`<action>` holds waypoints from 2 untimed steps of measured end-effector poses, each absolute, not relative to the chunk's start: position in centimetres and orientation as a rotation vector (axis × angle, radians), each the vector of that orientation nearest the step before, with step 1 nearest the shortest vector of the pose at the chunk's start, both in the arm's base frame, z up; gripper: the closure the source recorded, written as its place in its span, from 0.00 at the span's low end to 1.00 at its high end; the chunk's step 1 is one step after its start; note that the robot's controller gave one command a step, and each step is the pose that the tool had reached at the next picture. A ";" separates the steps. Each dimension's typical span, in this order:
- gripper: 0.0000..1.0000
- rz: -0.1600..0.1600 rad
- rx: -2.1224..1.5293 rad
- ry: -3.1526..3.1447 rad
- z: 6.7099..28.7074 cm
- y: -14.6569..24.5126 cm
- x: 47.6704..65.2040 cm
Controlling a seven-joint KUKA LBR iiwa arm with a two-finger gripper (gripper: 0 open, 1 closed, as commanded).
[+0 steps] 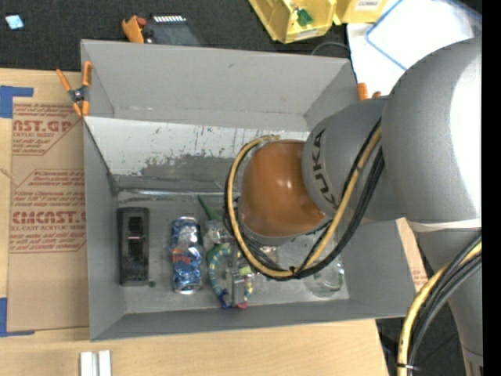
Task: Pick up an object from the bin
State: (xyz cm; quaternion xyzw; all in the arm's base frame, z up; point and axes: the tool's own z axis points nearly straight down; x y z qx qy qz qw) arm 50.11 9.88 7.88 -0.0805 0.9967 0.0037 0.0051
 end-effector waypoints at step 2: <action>1.00 0.012 -0.431 3.102 9.2 3.6 52.8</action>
Offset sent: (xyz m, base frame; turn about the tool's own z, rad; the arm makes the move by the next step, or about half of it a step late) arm 0.0000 0.0000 0.0000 0.0000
